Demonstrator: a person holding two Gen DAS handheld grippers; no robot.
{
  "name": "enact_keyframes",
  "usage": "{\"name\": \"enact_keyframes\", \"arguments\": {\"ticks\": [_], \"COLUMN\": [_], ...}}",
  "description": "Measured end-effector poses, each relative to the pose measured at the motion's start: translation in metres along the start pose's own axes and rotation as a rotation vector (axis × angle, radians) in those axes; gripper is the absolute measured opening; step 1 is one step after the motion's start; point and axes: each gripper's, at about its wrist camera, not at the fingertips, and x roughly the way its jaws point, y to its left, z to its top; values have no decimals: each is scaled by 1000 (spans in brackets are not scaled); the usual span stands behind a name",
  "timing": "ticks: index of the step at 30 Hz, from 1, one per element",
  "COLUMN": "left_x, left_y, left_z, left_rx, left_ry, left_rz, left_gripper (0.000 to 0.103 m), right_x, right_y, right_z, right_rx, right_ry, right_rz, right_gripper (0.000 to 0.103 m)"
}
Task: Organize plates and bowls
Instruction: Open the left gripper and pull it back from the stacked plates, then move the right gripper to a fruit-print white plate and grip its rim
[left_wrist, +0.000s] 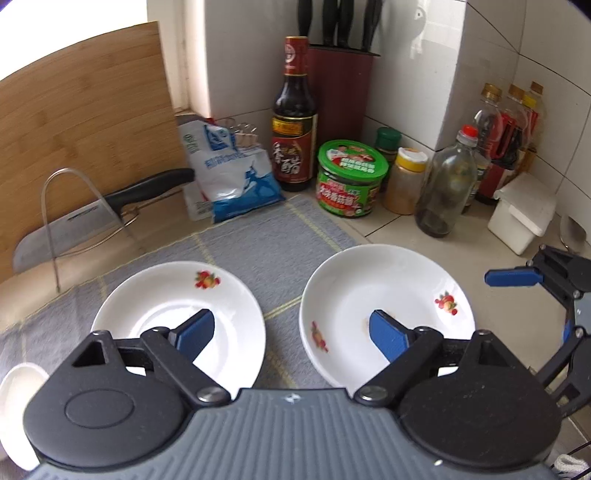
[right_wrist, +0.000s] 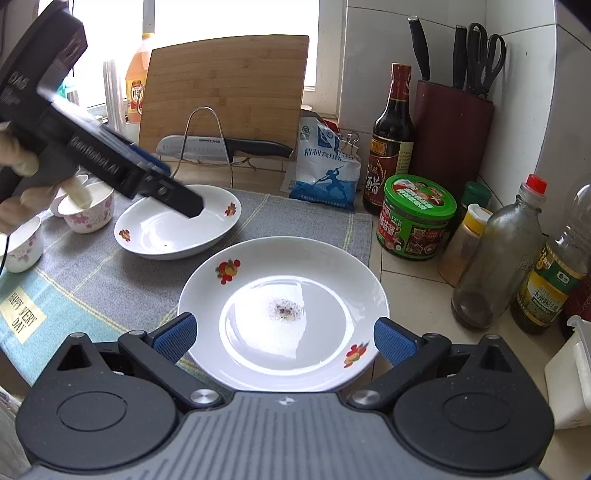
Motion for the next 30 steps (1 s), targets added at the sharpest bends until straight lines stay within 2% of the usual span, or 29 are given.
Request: {"name": "enact_keyframes", "arguments": {"ticks": [4, 8, 12, 17, 19, 25, 30], "left_x": [-10, -11, -8, 9, 16, 36, 46], "left_y": [10, 28, 46, 63, 68, 76, 76], "left_z": [-34, -58, -74, -87, -90, -89, -84], "left_rx": [-76, -179, -224, -183, -159, -127, -98], "left_ry": [14, 40, 53, 68, 68, 80, 74], "left_rz": [61, 63, 104, 191, 201, 151, 128], "left_gripper": [91, 91, 91, 91, 91, 91, 103], "right_x": [7, 15, 21, 26, 29, 39, 49], "right_y": [6, 19, 36, 54, 59, 76, 78], "right_z": [9, 17, 26, 35, 39, 48, 54], "right_rx": [20, 18, 6, -14, -20, -38, -48], "right_ry": [-21, -16, 3, 27, 36, 61, 87], "right_rz": [21, 32, 41, 28, 26, 16, 18], "right_gripper": [103, 103, 103, 103, 103, 103, 103]}}
